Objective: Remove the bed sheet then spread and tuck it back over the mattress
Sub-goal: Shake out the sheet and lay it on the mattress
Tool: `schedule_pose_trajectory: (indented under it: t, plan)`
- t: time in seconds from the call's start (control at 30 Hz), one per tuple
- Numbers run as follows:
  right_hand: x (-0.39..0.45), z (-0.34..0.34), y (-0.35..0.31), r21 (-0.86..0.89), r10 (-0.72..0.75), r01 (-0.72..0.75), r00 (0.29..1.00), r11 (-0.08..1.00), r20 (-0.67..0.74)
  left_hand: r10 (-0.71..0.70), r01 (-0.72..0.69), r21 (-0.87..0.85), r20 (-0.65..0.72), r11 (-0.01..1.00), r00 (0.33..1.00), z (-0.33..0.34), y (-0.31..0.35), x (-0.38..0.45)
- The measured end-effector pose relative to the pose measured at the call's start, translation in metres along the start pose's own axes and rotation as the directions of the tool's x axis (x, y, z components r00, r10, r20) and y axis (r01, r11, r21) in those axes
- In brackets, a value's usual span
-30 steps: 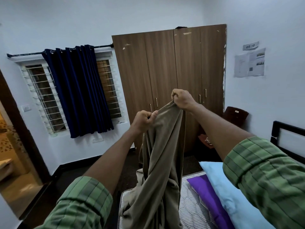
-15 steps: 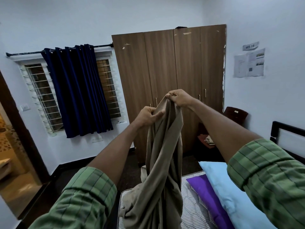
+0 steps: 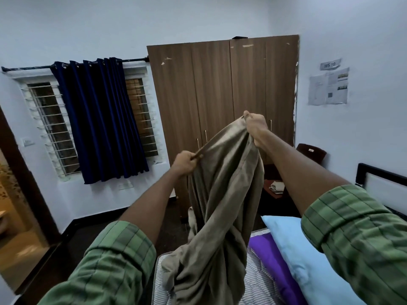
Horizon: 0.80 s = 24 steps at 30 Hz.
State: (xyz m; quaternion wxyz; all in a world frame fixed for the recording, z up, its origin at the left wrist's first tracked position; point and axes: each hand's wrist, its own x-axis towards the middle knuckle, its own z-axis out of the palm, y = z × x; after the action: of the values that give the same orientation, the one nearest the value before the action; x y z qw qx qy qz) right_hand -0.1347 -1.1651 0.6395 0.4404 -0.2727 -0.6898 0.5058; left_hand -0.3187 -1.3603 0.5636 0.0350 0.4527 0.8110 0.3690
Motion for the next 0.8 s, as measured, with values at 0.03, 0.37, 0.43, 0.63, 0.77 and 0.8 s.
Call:
schedule_pose_trajectory:
  t: [0.03,0.37,0.43,0.63,0.77,0.8]
  plan:
    - [-0.001,-0.003,0.006,-0.137,-0.038,0.047,0.997,0.989,0.067,0.000,0.004,0.030,-0.136,1.000,0.991,-0.007,0.001,0.007]
    - [-0.017,0.036,-0.001,-0.535,0.133,0.339,0.739,0.774,0.661,0.258,-0.215,0.148,-0.401,0.965,0.879,-0.013,0.048,0.023]
    - [-0.010,0.035,-0.002,-0.505,0.025,0.371,0.786,0.779,0.618,0.236,-0.197,0.130,-0.499,0.972,0.834,-0.015,0.046,0.024]
    - [0.004,0.023,-0.011,-0.378,-0.165,0.244,0.959,0.893,0.229,0.291,-0.162,0.268,-0.561,0.950,0.775,-0.031,0.032,0.016]
    - [0.010,0.036,-0.010,-0.091,-0.086,0.093,0.994,0.992,0.070,0.218,-0.178,0.147,-0.327,0.973,0.920,-0.025,0.033,0.021]
    - [0.010,0.040,-0.010,-0.073,-0.076,0.080,0.996,0.994,0.052,0.169,-0.164,0.040,-0.228,0.986,0.959,-0.021,0.034,0.017]
